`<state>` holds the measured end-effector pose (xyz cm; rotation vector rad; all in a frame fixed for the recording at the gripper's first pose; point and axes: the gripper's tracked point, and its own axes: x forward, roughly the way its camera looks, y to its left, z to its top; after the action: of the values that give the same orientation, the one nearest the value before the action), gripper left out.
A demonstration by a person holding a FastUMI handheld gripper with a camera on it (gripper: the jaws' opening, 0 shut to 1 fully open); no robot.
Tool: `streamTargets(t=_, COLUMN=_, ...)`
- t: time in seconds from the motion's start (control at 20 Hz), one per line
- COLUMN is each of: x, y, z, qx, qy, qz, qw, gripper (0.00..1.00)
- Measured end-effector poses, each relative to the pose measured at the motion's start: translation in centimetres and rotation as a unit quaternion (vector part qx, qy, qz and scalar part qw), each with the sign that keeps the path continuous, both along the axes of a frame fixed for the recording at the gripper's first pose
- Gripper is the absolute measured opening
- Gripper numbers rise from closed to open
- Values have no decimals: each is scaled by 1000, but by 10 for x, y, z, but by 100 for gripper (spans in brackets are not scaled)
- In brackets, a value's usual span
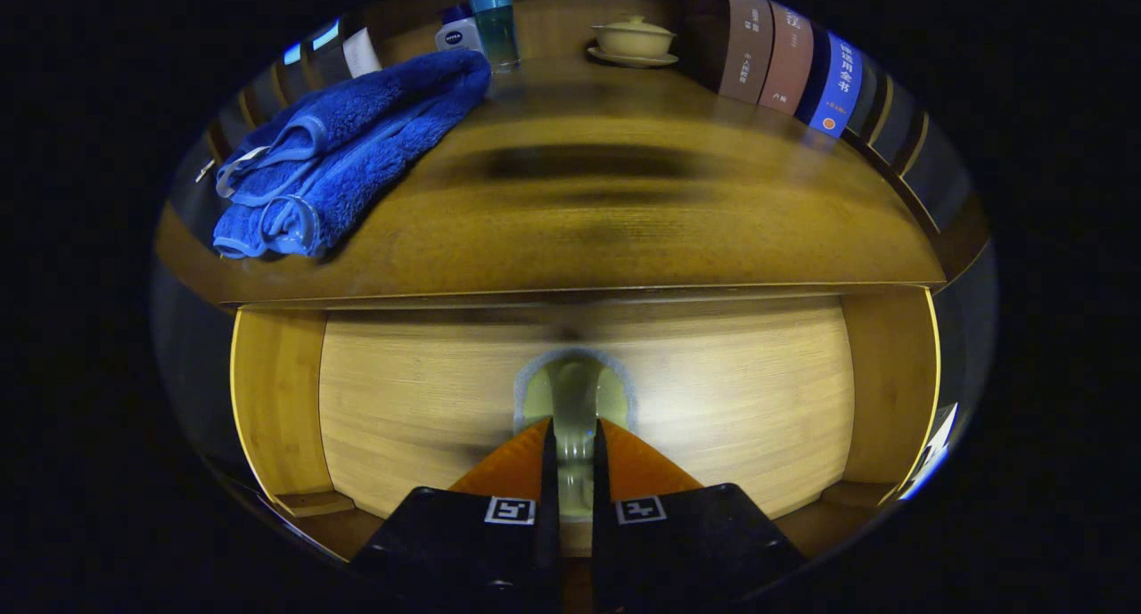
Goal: Pull open the drawer, take out the items inside it, and place them on the countertop above the cabinet.
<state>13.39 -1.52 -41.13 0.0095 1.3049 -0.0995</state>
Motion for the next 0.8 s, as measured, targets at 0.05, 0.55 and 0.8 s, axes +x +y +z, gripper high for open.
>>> streamTargets(t=0.05, x=1, y=0, z=-1, qx=0, qy=-4, qz=1, qw=1000, gripper=18)
streamTargets(t=0.55, x=-27, y=8, z=72, qx=36, qy=-92, qz=0, qw=995, gripper=18)
streamTargets(t=0.8, x=-9, y=12, z=153, qx=36, qy=-212, qz=8, qw=977, gripper=18)
